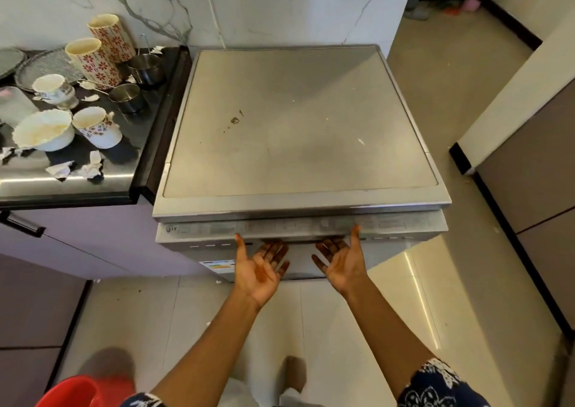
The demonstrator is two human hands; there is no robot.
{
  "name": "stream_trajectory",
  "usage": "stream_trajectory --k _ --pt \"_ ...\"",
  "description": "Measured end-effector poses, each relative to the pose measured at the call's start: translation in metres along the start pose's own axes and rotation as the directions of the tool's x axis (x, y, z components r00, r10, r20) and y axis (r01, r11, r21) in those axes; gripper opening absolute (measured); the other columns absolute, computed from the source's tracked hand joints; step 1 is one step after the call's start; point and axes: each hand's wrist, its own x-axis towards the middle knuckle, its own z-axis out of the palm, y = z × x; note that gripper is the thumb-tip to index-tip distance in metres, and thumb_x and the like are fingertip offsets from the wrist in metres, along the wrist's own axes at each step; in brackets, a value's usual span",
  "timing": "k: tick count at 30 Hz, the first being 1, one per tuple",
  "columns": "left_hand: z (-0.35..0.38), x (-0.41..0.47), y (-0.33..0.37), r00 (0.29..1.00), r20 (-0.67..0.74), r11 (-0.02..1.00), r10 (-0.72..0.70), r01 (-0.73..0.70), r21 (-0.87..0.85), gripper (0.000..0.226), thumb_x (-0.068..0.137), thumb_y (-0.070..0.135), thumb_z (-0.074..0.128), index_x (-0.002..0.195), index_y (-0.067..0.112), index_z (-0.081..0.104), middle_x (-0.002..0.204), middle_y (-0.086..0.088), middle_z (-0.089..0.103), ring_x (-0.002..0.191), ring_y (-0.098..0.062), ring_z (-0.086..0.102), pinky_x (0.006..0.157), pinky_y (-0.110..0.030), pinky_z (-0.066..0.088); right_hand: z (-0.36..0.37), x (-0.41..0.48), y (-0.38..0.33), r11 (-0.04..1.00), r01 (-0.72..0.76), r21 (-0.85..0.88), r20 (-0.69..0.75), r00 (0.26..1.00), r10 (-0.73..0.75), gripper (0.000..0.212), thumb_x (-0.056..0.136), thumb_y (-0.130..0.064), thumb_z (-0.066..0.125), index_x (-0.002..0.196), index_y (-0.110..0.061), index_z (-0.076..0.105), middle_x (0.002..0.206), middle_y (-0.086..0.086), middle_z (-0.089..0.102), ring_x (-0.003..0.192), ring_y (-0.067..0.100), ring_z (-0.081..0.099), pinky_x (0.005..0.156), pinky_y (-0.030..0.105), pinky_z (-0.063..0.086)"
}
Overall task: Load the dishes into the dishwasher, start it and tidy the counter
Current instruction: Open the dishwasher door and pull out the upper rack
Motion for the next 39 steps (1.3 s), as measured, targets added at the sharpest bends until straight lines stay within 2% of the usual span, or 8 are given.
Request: stream_trajectory --k 4,7,11,13,16,22,31,39 --pt "-0.022 -0.019 -0.001 0.998 0.037 0.987 -0.057 0.051 0.152 0.076 0.082 0.073 0.032 0.125 0.015 0.055 0.125 -0.011 0.063 0.121 -0.026 0.054 0.1 -0.042 0.041 -0.022 -0.017 -0.003 0.976 -0.075 -0.206 0.015 0.997 0.08 0.062 0.09 -0.064 0.032 0.123 -0.015 0.053 0.116 0.012 0.066 0.109 0.025 0.059 0.095 0.045 0.042" --pt "-0.017 -0.039 0.007 1.0 0.013 0.826 -0.004 -0.004 0.564 0.06 0.088 0.064 0.032 0.121 0.02 0.057 0.117 -0.002 0.068 0.115 -0.02 0.058 0.102 -0.039 0.041 -0.019 -0.04 -0.023 0.64 -0.009 -0.768 -0.025 1.0 -0.016 0.042 0.095 -0.052 0.037 0.1 -0.017 0.06 0.099 0.006 0.071 0.096 0.021 0.064 0.083 0.036 0.047" --pt "-0.011 -0.055 0.024 0.787 0.296 -0.027 0.541 -0.335 0.942 0.029 0.09 0.037 0.056 0.113 0.019 0.063 0.1 0.007 0.065 0.089 -0.008 0.062 0.08 -0.022 0.05 -0.019 -0.044 -0.034 -0.201 0.339 -0.919 0.39 0.714 -0.581 0.018 0.093 -0.03 0.055 0.091 -0.014 0.062 0.081 0.0 0.065 0.072 0.014 0.059 0.066 0.023 0.045" --pt "-0.012 -0.044 0.035 0.602 0.553 -0.432 0.575 -0.35 0.831 0.033 0.092 0.032 0.058 0.121 0.016 0.059 0.109 -0.001 0.063 0.099 -0.016 0.059 0.084 -0.026 0.048 -0.014 -0.034 -0.036 -0.409 0.418 -0.811 0.584 0.55 -0.597 0.016 0.089 -0.024 0.061 0.094 -0.01 0.064 0.085 0.006 0.065 0.078 0.019 0.06 0.068 0.026 0.044" --pt "-0.019 -0.015 0.044 0.683 0.592 -0.69 0.429 -0.176 0.703 0.055 0.093 0.054 0.042 0.136 0.019 0.046 0.133 -0.006 0.053 0.124 -0.025 0.047 0.106 -0.044 0.036 -0.006 -0.014 -0.033 -0.53 0.398 -0.749 0.645 0.622 -0.444 0.034 0.089 -0.034 0.053 0.111 -0.01 0.062 0.109 0.011 0.064 0.105 0.028 0.058 0.091 0.04 0.042" --pt "-0.04 -0.006 0.029 0.76 0.527 -0.703 0.381 -0.132 0.699 0.074 0.089 0.065 0.003 0.15 0.026 0.02 0.156 0.0 0.024 0.146 -0.02 0.012 0.118 -0.04 -0.001 -0.019 -0.002 -0.007 -0.587 0.326 -0.741 0.621 0.664 -0.416 0.057 0.092 -0.05 0.024 0.131 -0.018 0.051 0.134 0.005 0.053 0.132 0.025 0.041 0.115 0.045 0.011" --pt "-0.074 -0.052 -0.001 0.81 0.505 -0.734 0.299 -0.143 0.664 0.081 0.083 0.074 0.022 0.149 0.026 0.021 0.156 0.001 0.023 0.143 -0.023 0.022 0.116 -0.048 0.013 -0.064 -0.051 0.028 -0.618 0.35 -0.703 0.6 0.76 -0.251 0.082 0.08 -0.065 0.01 0.147 -0.02 0.027 0.156 -0.002 0.02 0.145 0.015 0.014 0.114 0.039 -0.007" --pt "-0.11 -0.064 -0.019 0.89 0.431 -0.754 0.149 -0.18 0.631 0.109 0.061 0.091 0.023 0.151 0.031 0.005 0.159 0.002 0.012 0.147 -0.023 0.004 0.114 -0.054 -0.004 -0.095 -0.069 0.046 -0.685 0.394 -0.614 0.545 0.839 -0.006 0.076 0.094 -0.054 0.038 0.15 -0.024 -0.005 0.158 -0.006 -0.006 0.145 0.013 -0.006 0.115 0.047 -0.003"
